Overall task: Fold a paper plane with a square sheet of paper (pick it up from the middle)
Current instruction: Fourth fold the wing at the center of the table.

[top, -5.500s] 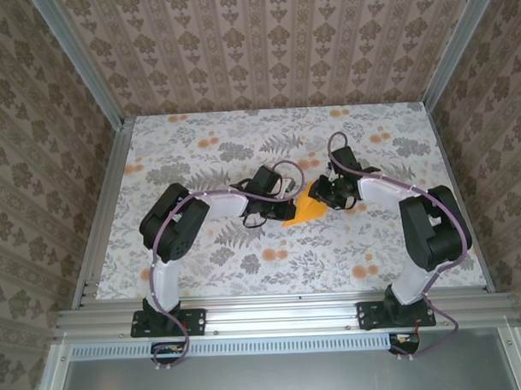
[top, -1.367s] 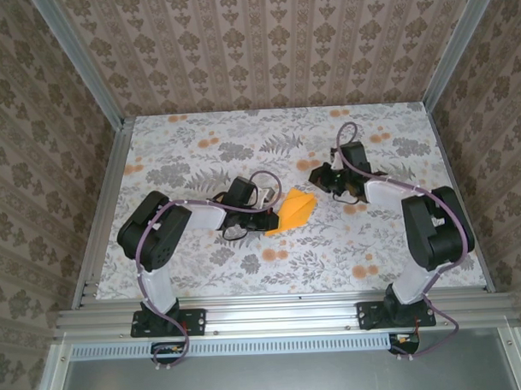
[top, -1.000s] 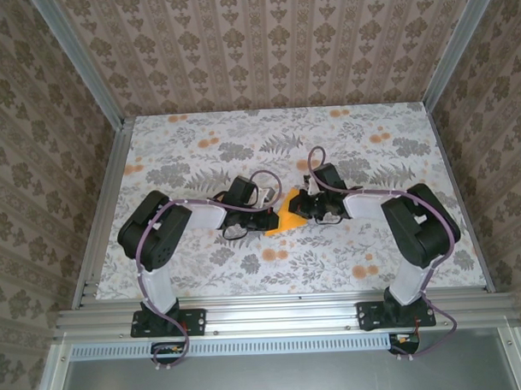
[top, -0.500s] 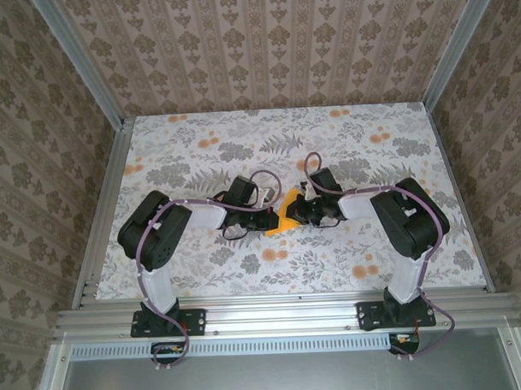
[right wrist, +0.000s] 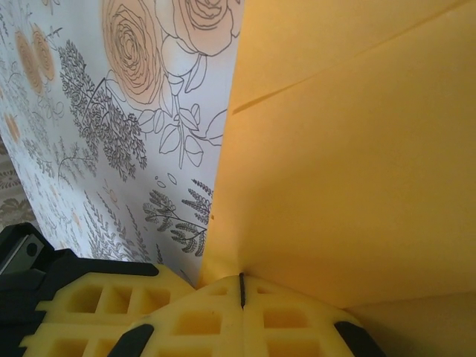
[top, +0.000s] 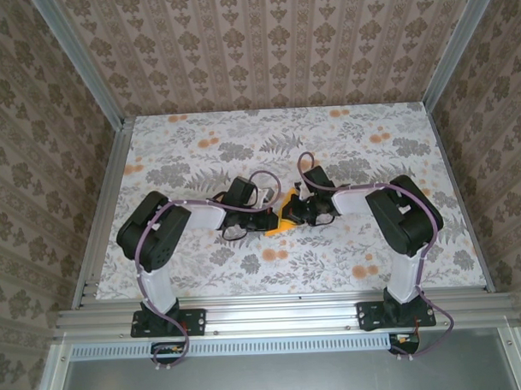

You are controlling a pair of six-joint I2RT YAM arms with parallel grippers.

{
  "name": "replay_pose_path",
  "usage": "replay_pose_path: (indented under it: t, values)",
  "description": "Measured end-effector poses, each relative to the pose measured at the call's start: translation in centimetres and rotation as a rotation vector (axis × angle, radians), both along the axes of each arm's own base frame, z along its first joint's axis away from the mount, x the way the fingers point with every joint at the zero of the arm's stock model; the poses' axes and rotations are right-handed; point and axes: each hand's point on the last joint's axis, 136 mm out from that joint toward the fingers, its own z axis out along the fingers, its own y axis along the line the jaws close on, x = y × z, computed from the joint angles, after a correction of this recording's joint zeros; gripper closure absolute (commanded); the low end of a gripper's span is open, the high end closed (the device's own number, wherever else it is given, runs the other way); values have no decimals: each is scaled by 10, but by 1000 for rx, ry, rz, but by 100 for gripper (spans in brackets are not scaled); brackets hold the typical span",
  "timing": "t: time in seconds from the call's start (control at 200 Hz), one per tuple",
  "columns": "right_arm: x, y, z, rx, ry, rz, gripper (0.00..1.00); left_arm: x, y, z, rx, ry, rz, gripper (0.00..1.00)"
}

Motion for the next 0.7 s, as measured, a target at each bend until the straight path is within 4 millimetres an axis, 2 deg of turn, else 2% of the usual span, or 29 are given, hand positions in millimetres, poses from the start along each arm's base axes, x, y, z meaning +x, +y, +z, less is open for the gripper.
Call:
replay_pose_path:
  t: [0.335,0.515,0.615,0.7]
  values:
    - [0,-1,-1,-19,39,5,95,-8,17,-1,2,5,19,100]
    - [0,-1,-1,-21,39,7,95,-10,35,-1,37,11,61,100]
    - [0,-1,-1,-21,39,7,95,-12,44,1,57,15,82,100]
    - [0,-1,-1,-20,39,8,95,-11,43,8,44,7,85,99]
